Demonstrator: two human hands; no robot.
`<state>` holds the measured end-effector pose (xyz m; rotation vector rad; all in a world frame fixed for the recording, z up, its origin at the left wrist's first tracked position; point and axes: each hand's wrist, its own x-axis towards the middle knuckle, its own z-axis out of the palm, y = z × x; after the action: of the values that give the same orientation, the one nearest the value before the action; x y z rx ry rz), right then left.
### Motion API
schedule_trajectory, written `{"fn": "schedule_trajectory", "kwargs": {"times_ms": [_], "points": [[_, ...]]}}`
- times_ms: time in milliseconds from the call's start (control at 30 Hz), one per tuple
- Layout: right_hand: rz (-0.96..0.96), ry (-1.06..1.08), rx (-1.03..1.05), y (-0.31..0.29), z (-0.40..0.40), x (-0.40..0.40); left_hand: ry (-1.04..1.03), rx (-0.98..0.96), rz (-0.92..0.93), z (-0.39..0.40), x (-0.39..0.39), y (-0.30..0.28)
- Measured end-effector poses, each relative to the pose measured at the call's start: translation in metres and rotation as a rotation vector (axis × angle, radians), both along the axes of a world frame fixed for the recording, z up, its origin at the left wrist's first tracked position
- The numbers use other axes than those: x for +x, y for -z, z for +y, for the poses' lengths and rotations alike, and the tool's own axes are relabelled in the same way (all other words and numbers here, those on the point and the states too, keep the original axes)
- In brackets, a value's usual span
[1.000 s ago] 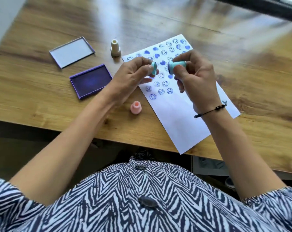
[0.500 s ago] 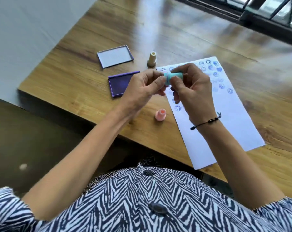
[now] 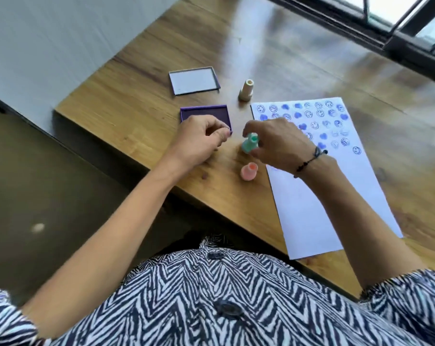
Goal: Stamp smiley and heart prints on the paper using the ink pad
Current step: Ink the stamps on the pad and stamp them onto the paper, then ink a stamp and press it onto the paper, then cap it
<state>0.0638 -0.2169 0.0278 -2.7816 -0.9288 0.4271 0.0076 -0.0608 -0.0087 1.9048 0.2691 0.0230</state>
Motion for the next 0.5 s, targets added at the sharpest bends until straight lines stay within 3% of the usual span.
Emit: {"fn": "schedule_trajectory", "kwargs": {"times_ms": [67, 200, 400, 467, 500], "points": [[0.029, 0.024, 0.1, -0.015, -0.002, 0.011, -0.017, -0.038, -0.006, -0.002, -0.002, -0.002], [-0.208, 0.201, 0.368, -0.027, 0.02, 0.059, -0.081, -0.11, -0.032, -0.003, -0.001, -0.008], [-0.184, 0.089, -0.002, 0.009, 0.052, 0.091, -0.134, -0.201, -0.037, -0.004, -0.005, -0.009], [-0.187, 0.158, 0.144, 0.013, 0.048, 0.089, -0.182, -0.251, -0.047, -0.002, -0.009, -0.008], [-0.087, 0.212, 0.299, 0.011, 0.047, 0.082, -0.22, -0.278, -0.06, 0.001, -0.01, -0.008]]}}
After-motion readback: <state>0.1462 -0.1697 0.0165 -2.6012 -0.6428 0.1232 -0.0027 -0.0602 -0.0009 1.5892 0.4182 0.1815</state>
